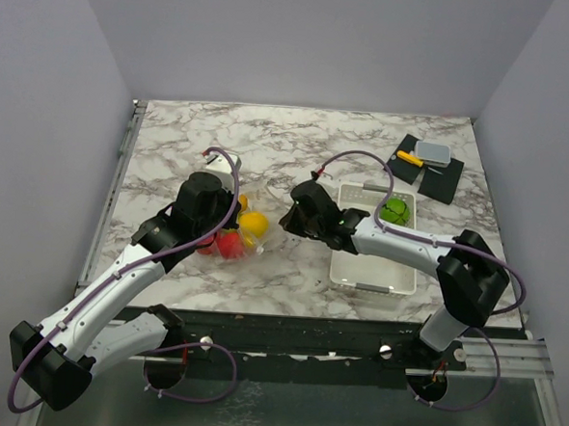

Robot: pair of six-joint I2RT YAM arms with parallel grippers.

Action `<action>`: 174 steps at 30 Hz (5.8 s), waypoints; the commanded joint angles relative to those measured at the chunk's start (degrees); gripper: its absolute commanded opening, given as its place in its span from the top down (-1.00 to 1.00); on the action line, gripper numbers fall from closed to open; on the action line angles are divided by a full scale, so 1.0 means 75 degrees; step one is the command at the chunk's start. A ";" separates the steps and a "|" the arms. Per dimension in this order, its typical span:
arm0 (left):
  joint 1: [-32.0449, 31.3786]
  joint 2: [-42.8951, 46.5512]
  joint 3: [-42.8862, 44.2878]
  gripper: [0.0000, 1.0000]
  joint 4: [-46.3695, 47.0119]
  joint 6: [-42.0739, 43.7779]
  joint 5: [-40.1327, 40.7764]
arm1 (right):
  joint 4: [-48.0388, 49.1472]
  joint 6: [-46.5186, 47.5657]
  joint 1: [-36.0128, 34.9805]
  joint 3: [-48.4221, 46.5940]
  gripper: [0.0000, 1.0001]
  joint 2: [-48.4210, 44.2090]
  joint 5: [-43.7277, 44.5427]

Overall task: Place the food in the zip-top bag and seal the zipper
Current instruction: Adjust the zipper food storage bag at the center of the board, then pick up the fake fruit from the bin.

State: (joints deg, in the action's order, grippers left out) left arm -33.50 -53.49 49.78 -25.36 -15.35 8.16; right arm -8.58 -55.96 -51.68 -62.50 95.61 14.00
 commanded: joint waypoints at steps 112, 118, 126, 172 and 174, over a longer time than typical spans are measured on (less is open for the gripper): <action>-0.0054 0.0548 -0.0363 1.00 -0.0145 -0.0813 0.0820 | -0.2923 0.2974 0.0000 -0.1579 0.51 -0.1871 0.0806; -0.0037 0.0652 -0.0458 1.00 -0.0146 -0.0792 0.0824 | -0.3164 0.2968 0.0000 -0.1703 0.18 -0.2136 0.1039; -0.0035 0.0721 -0.0488 1.00 -0.0146 -0.0777 0.0737 | -0.3860 0.2912 0.0000 -0.1468 -0.13 -0.3076 0.2012; -0.0036 0.0723 -0.0533 1.00 -0.0145 -0.0777 0.0458 | -0.3644 0.3391 0.3012 -0.0147 -1.00 -0.1663 0.3224; -0.0041 0.0705 -0.0539 1.00 -0.0145 -0.0770 0.0447 | -0.3604 0.3416 0.3146 -0.0211 -1.00 -0.1505 0.3233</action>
State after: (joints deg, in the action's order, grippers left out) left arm -33.87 -48.58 46.44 -27.03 -21.78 12.84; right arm -38.02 -31.97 -29.87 -62.52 81.95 39.44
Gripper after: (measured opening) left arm 0.005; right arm 0.998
